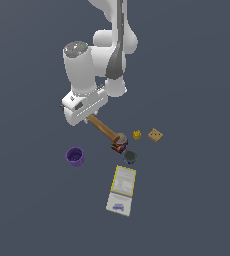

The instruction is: Pick up a designated object from a clutter of objects.

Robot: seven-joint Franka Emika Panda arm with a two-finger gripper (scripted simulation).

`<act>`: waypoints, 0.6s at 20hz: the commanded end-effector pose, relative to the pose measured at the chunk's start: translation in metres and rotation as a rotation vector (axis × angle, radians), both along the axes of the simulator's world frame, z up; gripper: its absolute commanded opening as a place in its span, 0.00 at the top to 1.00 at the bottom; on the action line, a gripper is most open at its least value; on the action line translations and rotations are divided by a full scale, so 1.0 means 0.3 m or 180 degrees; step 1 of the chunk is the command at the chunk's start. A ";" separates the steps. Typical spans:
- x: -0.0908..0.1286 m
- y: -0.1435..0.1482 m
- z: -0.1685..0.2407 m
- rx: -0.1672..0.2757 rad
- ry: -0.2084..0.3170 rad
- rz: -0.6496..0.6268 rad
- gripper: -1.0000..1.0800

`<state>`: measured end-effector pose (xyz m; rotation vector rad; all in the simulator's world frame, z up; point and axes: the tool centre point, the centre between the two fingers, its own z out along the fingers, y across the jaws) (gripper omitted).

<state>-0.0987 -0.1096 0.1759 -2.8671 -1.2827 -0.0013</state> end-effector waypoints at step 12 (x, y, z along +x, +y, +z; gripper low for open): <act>-0.062 -0.070 0.405 0.0003 -0.0004 0.0002 1.00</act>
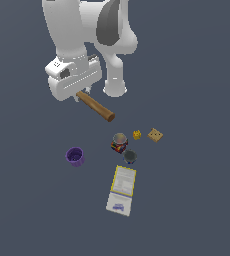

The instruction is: Pick up a designated object from a clutter of objects.

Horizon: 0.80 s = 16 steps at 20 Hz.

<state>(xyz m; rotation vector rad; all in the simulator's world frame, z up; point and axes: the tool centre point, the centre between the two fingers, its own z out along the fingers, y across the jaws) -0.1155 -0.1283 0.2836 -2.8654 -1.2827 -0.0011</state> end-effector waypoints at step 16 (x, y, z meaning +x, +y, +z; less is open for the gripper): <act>-0.027 -0.048 0.250 -0.0006 -0.0001 0.0000 1.00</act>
